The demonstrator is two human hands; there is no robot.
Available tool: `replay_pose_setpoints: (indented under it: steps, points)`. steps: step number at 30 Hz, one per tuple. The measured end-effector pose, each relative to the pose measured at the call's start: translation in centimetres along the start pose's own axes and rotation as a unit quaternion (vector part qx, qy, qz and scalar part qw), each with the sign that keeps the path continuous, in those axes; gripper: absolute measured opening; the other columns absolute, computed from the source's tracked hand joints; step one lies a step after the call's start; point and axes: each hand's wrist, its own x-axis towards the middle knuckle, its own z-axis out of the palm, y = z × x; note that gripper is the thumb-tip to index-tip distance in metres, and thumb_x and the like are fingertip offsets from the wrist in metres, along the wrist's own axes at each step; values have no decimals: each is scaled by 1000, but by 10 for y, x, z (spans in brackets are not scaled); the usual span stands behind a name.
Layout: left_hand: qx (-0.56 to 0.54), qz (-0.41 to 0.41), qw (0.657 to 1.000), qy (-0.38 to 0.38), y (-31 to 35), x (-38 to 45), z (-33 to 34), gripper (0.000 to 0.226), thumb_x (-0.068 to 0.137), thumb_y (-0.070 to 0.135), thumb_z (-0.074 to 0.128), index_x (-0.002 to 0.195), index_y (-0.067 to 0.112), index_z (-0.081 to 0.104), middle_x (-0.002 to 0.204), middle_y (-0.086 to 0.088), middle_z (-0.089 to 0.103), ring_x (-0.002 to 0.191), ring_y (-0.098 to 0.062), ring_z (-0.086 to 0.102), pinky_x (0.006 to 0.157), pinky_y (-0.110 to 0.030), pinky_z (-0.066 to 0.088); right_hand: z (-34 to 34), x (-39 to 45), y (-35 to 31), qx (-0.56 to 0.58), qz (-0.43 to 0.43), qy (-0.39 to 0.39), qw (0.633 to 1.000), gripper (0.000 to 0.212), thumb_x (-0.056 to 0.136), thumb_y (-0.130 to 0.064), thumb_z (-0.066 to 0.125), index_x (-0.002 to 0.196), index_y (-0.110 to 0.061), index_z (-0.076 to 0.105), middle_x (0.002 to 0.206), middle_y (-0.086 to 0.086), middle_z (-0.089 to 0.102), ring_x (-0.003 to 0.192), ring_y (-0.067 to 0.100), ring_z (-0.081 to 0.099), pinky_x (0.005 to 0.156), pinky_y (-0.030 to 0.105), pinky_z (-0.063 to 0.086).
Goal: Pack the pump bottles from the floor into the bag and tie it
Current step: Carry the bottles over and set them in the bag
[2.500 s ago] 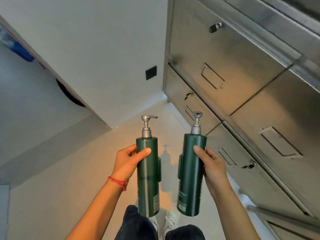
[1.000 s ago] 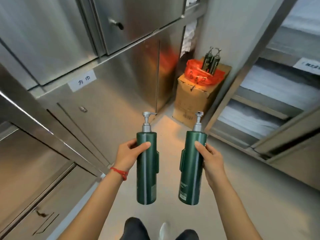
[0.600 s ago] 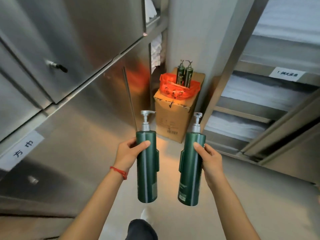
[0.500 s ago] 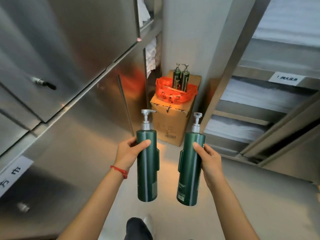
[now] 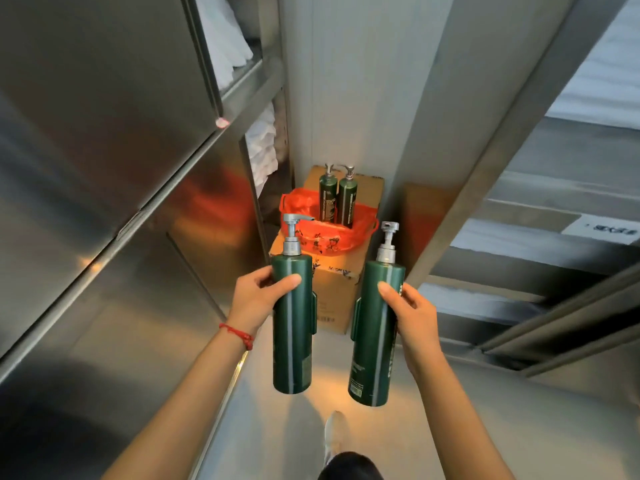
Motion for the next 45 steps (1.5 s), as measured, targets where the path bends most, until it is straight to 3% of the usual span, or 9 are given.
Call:
replay_pose_setpoints:
  steps: [6,12,15,18,24,30,37,42,45]
  points:
    - [-6,2,1000,21,18,89,23,15,71,11,72,80,22,70,64,15,71,62,2,64,53,-10,48,9,100,-29,-2,-14,3,1000,12,76,-25,71,86,-18,69,69,-10,72,65,4,66,55,15,49]
    - [-1,10,1000,-9,21,184,29,17,72,10,72,80,24,69,69,17,73,66,0,66,55,-11,48,33,186,-38,-17,-21,39,999,27,73,-27,74,98,-18,67,92,-1,71,82,13,66,67,19,52]
    - [5,15,999,-43,19,237,27,26,70,4,72,81,28,68,73,20,73,71,2,66,60,-10,49,49,223,-38,-35,-31,55,997,37,72,-26,75,106,-18,63,98,-8,68,88,0,64,71,14,50]
    - [23,18,997,-66,18,287,22,32,66,6,76,82,33,68,80,18,73,80,1,66,65,-10,50,64,258,-37,-57,-49,78,994,36,70,-23,77,101,-27,60,93,-17,65,79,-13,61,61,3,44]
    - [55,11,994,-91,11,358,20,42,64,8,78,91,35,62,96,15,65,85,8,62,68,-6,47,84,312,-36,-83,-55,104,990,42,67,-16,79,102,-29,60,98,-12,67,84,-5,64,70,9,48]
    - [78,-3,993,-88,0,402,30,45,63,11,79,93,36,58,97,13,64,93,-4,60,74,-14,48,92,346,-30,-109,-49,120,986,54,65,-20,80,112,-24,54,100,-16,64,87,-10,61,70,5,46]
    - [93,-13,993,-65,-13,431,33,53,61,8,81,101,28,52,95,13,61,90,0,58,78,-20,46,95,366,-16,-145,-21,132,980,59,63,-23,81,111,-31,48,95,-21,59,89,-16,57,81,21,47]
    - [113,-17,992,-57,-30,441,34,57,60,11,81,106,24,51,102,0,63,98,-16,61,84,-30,49,101,372,-4,-159,-31,173,971,59,62,-22,82,108,-32,46,92,-25,56,85,-24,52,69,-2,39]
    - [119,-31,992,-42,-42,443,39,58,58,10,82,104,24,50,102,-1,62,100,-19,61,82,-27,49,105,373,4,-157,-33,194,968,60,62,-18,82,109,-28,45,94,-26,53,85,-28,50,68,-5,35]
